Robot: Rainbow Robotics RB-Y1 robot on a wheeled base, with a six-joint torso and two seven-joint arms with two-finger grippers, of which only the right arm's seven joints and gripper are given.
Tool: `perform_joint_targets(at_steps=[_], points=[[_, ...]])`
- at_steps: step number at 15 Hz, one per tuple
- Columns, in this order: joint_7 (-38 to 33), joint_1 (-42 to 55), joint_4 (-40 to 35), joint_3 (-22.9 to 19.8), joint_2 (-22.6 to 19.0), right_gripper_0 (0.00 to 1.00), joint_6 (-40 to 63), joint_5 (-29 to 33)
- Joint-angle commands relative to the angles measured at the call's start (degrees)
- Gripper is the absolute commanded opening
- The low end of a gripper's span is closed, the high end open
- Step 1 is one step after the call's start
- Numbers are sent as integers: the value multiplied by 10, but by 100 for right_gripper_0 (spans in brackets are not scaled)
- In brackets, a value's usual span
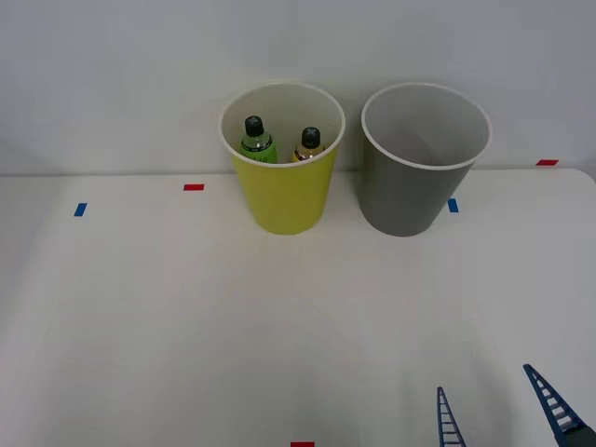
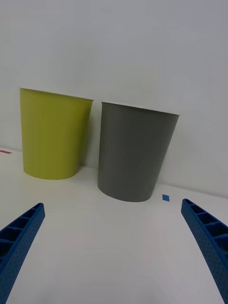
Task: Put cans in the gray bin, plastic bottles in the light green bin
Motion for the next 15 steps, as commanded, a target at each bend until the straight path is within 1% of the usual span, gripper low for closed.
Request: perform_joint_targets(at_steps=[1,15], points=[[0,0,0,0,0,100,0,0],[0,0,0,0,0,100,0,0]])
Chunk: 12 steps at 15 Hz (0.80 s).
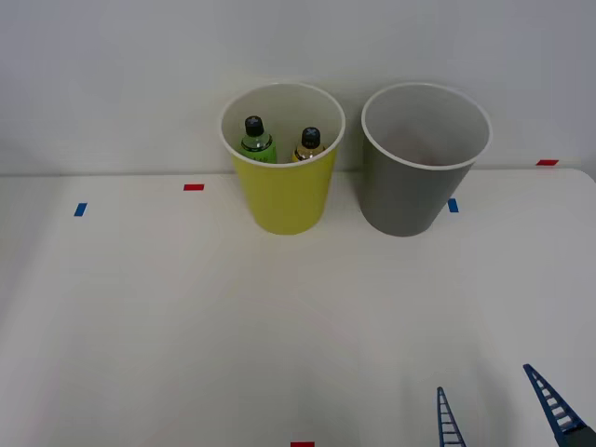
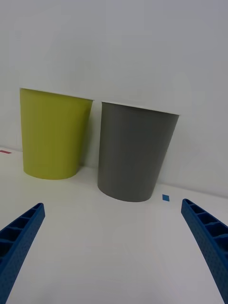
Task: Put cans in the gray bin, plastic bottles in the light green bin
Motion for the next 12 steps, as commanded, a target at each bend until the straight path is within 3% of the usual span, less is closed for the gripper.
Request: perform_joint_targets(at_steps=[1,12], points=[[0,0,0,0,0,100,0,0],[0,0,0,0,0,100,0,0]])
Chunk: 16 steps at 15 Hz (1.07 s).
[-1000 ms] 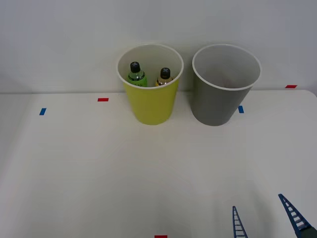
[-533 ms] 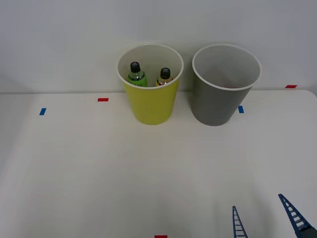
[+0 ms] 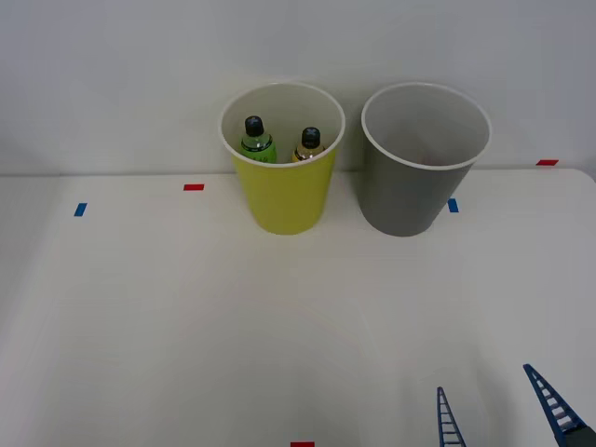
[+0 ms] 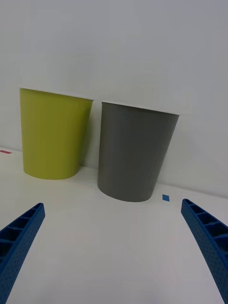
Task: Put cans in the gray bin, plastic bottles in the light green bin
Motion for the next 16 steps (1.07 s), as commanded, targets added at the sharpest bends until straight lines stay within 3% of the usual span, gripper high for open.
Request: perform_joint_targets(at_steps=[1,16], points=[[0,0,0,0,0,100,0,0],[0,0,0,0,0,100,0,0]])
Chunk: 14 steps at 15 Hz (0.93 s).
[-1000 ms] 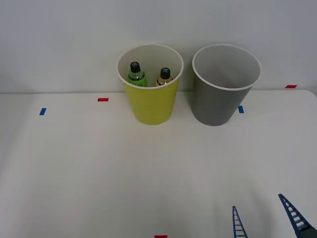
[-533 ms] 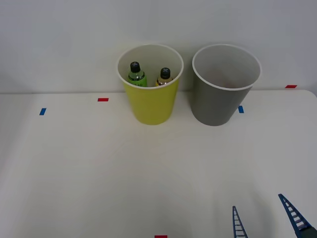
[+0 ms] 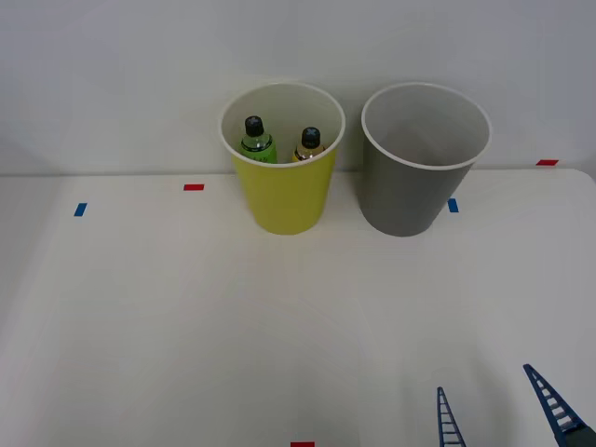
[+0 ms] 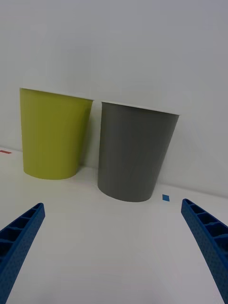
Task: Put cans in the gray bin, plastic bottles in the light green bin
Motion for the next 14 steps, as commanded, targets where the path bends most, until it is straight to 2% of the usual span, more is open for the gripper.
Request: perform_joint_targets(at_steps=[1,14], points=[[0,0,0,0,0,100,0,0],[0,0,0,0,0,100,0,0]])
